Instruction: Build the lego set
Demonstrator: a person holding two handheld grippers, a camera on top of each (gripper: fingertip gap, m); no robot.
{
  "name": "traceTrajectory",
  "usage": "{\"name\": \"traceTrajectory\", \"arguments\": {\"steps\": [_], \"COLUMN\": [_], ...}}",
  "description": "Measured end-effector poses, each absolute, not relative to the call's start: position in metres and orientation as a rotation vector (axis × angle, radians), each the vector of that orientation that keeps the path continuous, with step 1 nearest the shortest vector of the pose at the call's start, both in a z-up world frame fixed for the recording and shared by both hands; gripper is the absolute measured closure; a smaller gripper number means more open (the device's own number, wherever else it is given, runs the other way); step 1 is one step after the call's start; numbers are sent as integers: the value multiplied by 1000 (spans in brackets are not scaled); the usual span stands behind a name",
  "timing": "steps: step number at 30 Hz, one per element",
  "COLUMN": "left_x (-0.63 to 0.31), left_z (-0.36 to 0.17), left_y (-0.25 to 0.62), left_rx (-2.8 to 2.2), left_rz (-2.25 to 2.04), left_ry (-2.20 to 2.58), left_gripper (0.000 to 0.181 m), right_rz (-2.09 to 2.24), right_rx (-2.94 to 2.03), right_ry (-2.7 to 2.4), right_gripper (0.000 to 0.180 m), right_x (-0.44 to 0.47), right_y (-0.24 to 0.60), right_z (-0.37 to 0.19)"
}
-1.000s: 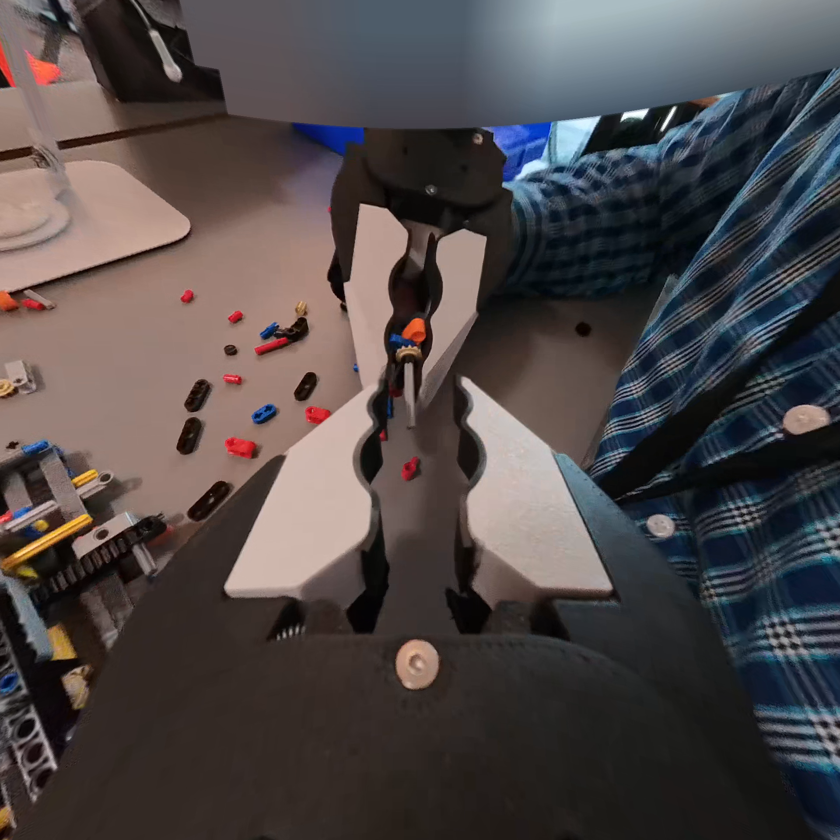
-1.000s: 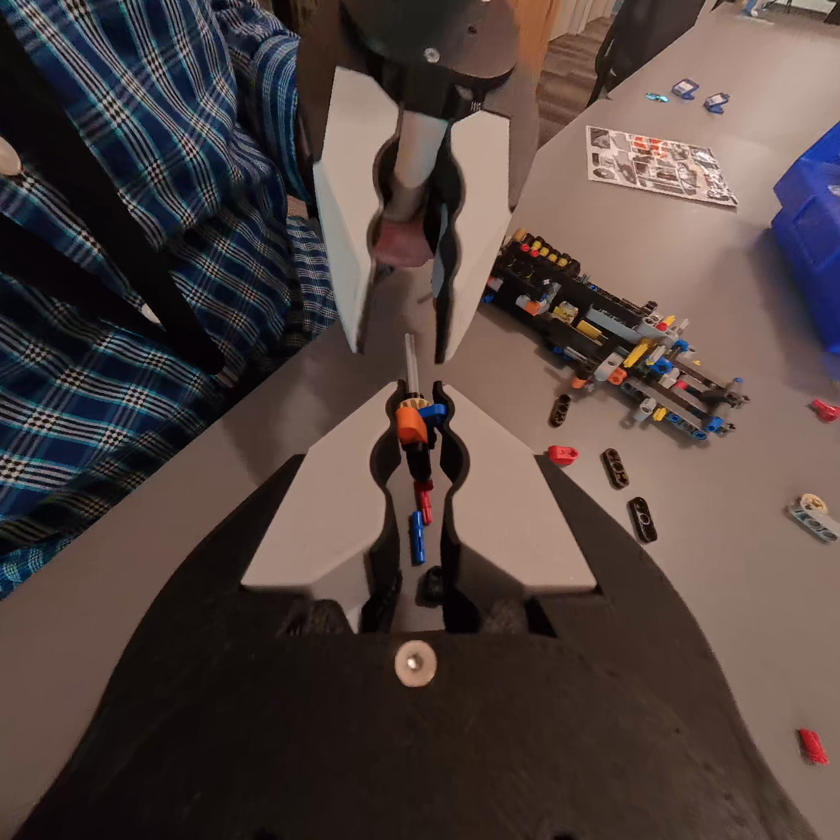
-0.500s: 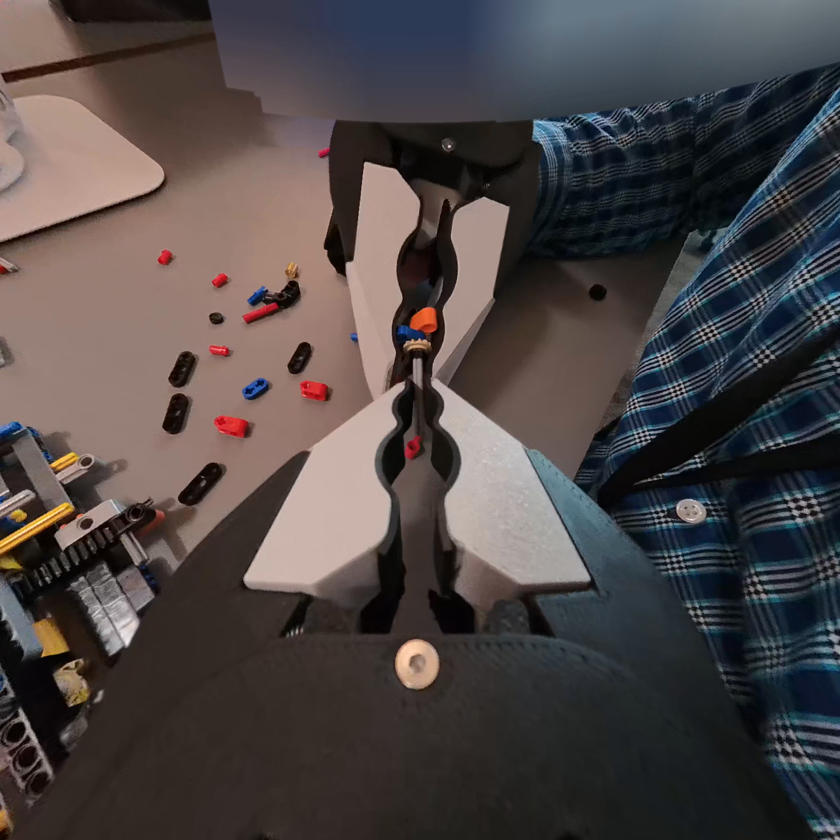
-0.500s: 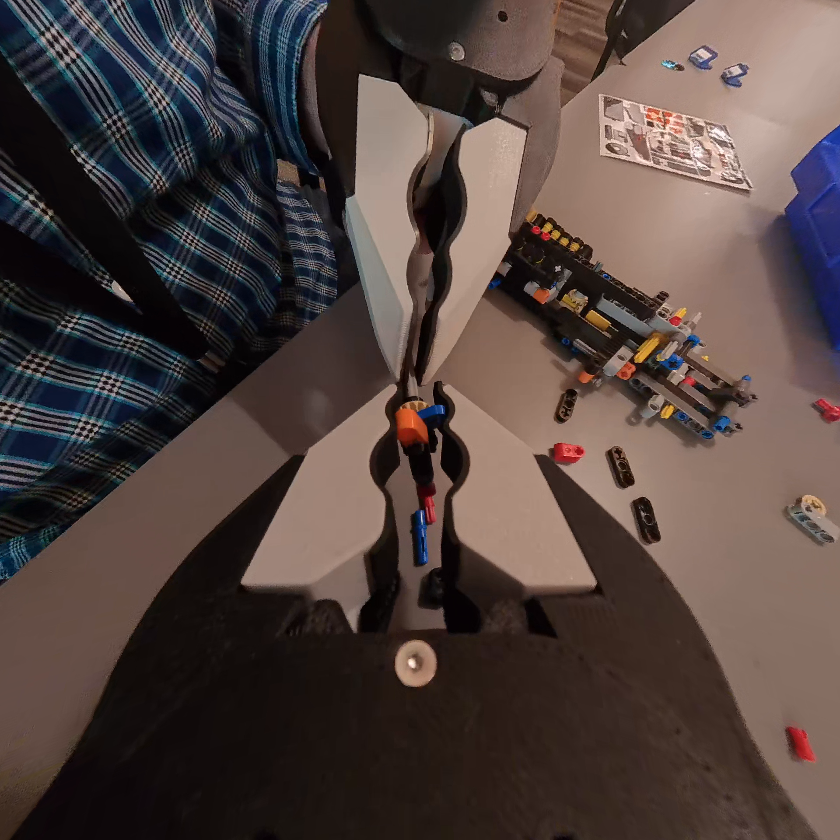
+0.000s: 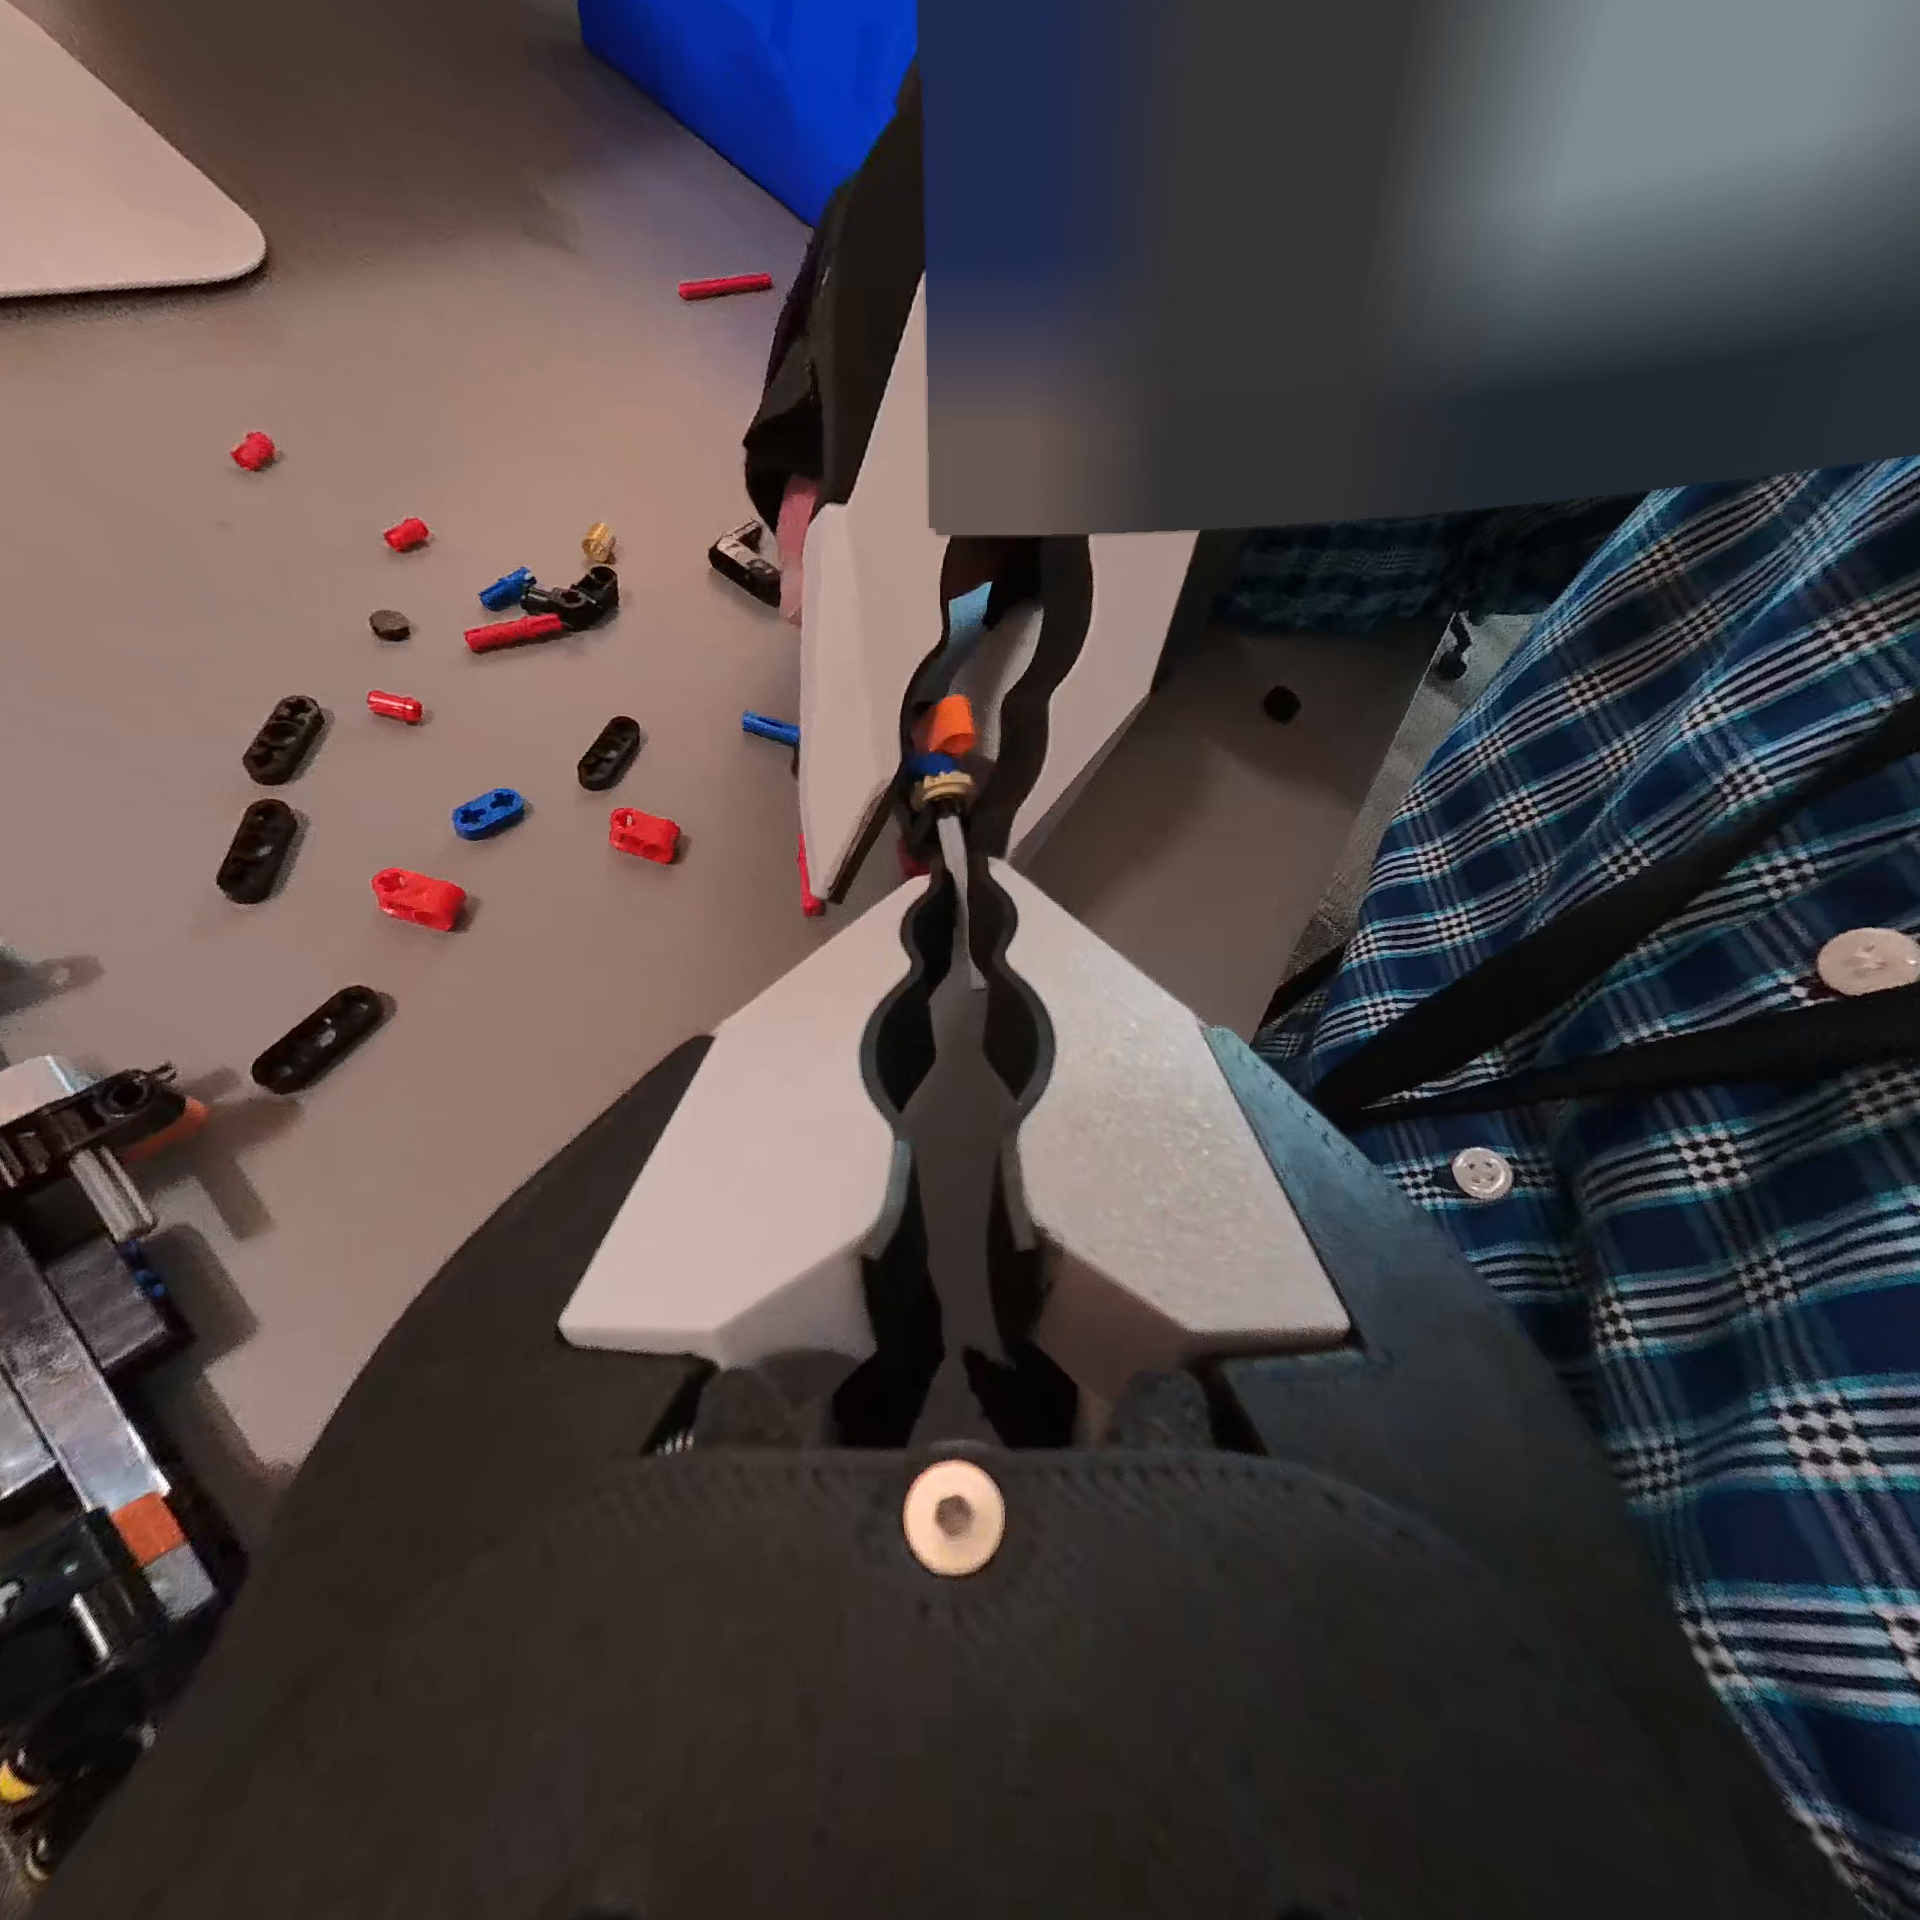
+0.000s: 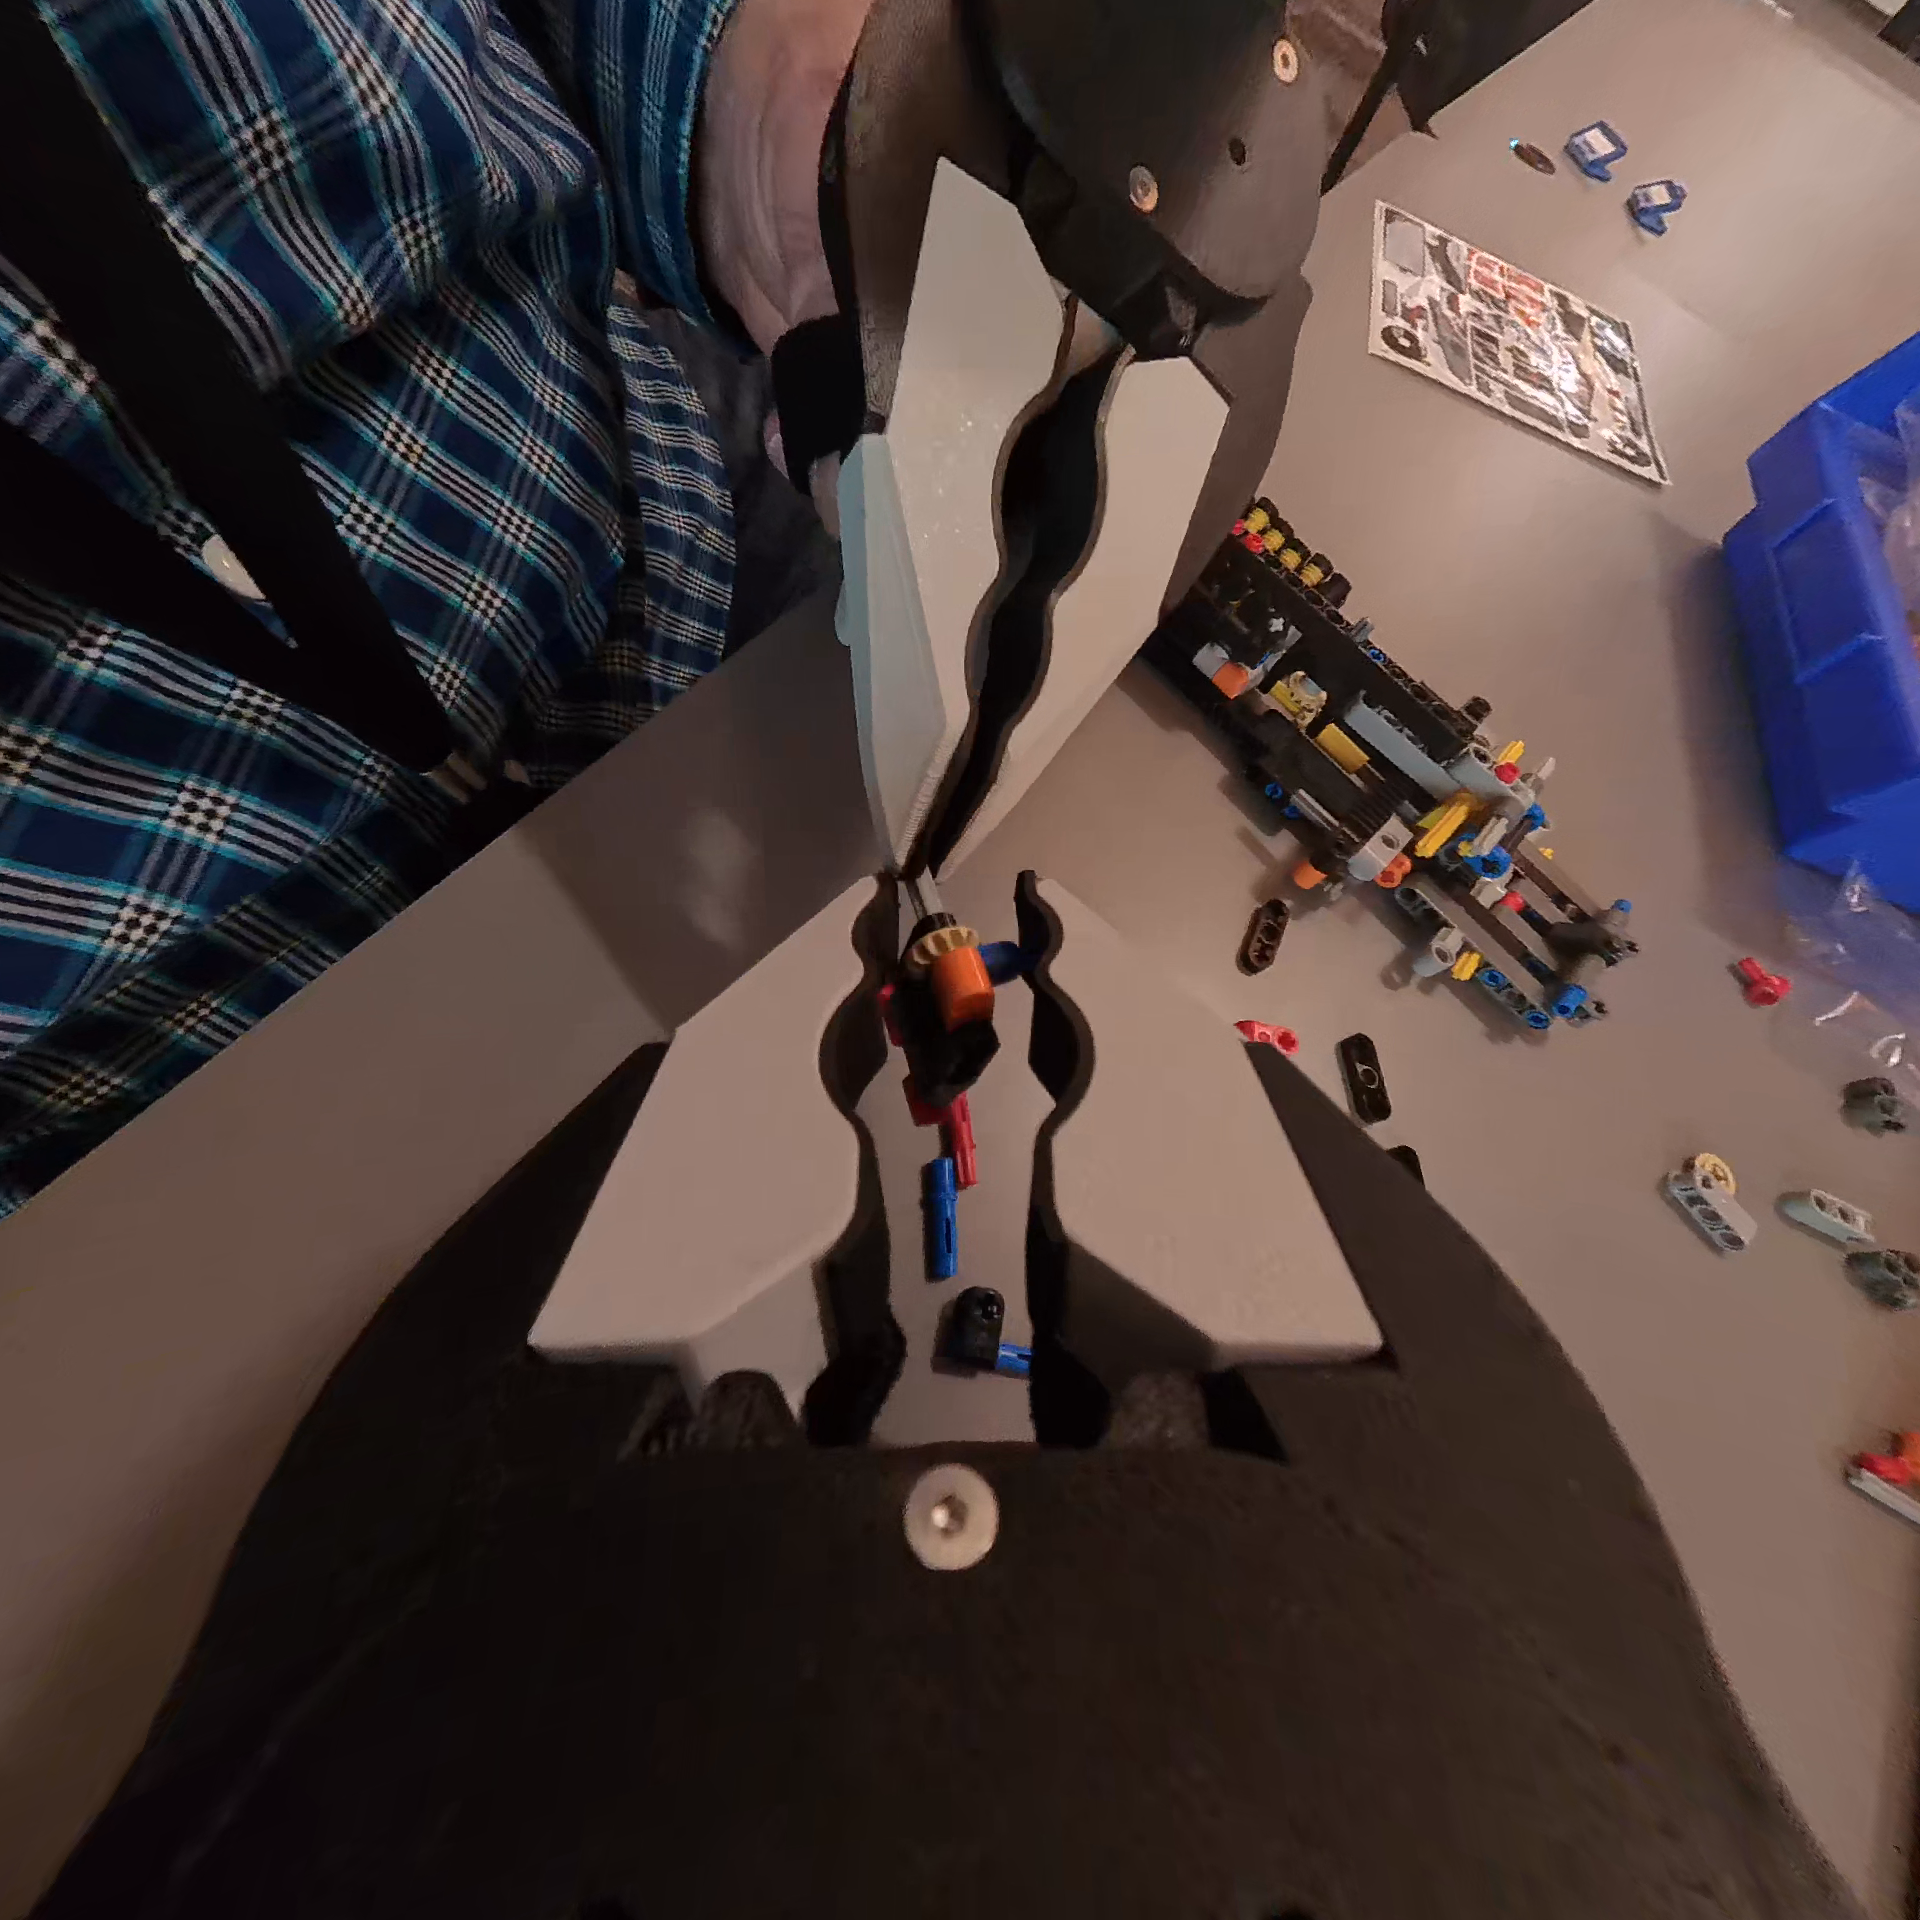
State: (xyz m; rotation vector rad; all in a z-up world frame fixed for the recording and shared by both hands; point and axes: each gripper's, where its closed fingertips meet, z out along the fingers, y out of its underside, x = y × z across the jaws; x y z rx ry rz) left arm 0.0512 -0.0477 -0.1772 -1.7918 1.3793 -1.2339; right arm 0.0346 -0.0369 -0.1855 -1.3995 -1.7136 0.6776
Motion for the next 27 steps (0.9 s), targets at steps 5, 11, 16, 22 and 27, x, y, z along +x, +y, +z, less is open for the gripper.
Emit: {"name": "traceTrajectory", "arguments": {"steps": [5,11,16,22,27], "left_x": [49,46,47,46,47], "left_z": [-179,-184,-189,-192,-195], "left_y": [-49,-47,-50,-47,-48], "left_rx": [-1806,-1812,-1829,-1843,-1849], "left_rz": [-1241,-1141,-1067,-1004,-979], "left_ry": [1375,1433,1487,1518,1539], "left_gripper": [179,178,179,179,179], "right_rz": [690,637,556,463,402], "right_rx": [-1399,-1403,-1377,-1370,-1362], "right_ry": [-1729,-1757,-1810,-1852,-1889], "right_gripper": [162,160,166,173,174], "right_x": [36,37,37,38,39], "right_y": [-39,-39,-42,-42,-43], "right_z": [-187,-189,-192,-198,-203]}}
